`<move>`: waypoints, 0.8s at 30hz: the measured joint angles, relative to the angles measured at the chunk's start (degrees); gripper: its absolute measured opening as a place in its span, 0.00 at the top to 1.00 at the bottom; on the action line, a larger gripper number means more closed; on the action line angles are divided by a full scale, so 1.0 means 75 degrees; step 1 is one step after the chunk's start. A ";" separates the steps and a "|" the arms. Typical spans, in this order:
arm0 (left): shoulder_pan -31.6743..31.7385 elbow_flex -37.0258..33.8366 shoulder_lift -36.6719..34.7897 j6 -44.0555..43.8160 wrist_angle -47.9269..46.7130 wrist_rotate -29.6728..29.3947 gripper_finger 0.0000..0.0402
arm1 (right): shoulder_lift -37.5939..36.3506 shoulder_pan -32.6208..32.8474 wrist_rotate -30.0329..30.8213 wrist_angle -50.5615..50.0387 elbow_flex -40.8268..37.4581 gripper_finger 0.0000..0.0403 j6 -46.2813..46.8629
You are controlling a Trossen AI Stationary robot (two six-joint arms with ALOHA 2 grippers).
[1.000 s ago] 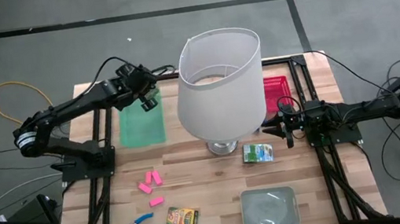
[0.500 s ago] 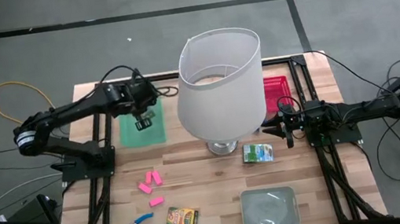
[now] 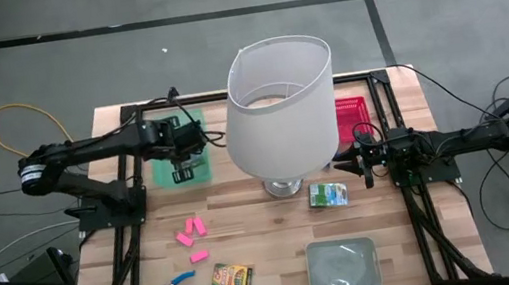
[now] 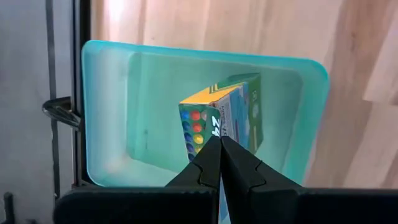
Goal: Pick & Place School Supplies
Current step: Put the yellow crayon box into the green bin
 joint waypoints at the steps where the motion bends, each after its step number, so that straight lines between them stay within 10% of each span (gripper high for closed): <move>1: -0.0055 0.0000 0.0000 -0.0003 -0.0028 0.0024 1.00 | 0.0000 0.0001 -0.0003 0.0002 0.0000 0.72 0.0000; 24: -0.0388 -0.0873 0.0003 0.0724 0.0479 0.1110 1.00 | 0.0000 0.0000 0.0000 -0.0001 0.0000 0.72 0.0000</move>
